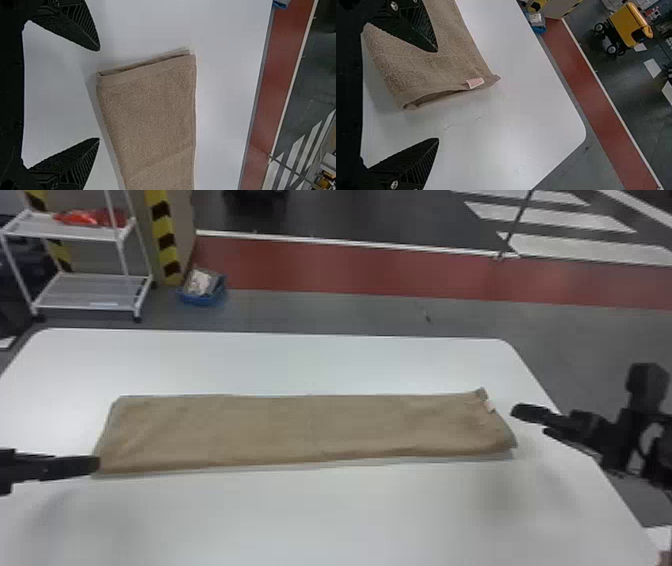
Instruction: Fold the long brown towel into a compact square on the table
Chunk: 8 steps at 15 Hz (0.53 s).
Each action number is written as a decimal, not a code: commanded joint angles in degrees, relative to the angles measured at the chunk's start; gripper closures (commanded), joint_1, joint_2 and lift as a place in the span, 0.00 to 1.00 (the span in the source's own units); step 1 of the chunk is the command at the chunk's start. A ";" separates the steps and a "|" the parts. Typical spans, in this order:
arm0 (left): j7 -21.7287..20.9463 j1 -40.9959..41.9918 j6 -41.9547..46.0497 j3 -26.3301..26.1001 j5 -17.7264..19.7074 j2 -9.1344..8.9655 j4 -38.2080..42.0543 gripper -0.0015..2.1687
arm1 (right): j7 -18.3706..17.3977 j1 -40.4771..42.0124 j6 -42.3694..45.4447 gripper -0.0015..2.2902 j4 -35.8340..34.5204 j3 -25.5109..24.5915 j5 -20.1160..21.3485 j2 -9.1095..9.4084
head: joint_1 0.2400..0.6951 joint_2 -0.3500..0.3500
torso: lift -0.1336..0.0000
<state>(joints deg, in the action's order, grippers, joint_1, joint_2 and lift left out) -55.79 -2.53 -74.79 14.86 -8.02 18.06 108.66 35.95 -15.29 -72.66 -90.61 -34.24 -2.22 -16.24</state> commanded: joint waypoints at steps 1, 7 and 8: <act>2.00 -0.02 0.12 0.17 1.17 -0.75 -0.02 0.04 | 0.00 0.00 0.45 0.04 0.26 0.14 0.03 -0.20 | 1.00 0.26 | 0.08; 11.32 -1.60 2.93 -0.89 3.36 -5.93 -0.99 0.07 | 0.00 -0.09 1.68 0.04 1.40 0.22 0.03 -1.08 | 1.00 0.24 | 0.08; 12.55 -2.30 5.21 -1.86 3.10 -6.20 -2.57 0.07 | 0.09 -0.09 2.38 0.04 1.93 0.14 0.03 -1.34 | 1.00 0.23 | 0.08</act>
<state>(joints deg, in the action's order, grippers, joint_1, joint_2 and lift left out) -44.00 -4.09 -71.76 14.04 -4.82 12.48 107.53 36.01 -15.44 -70.89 -89.22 -34.00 -2.14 -17.21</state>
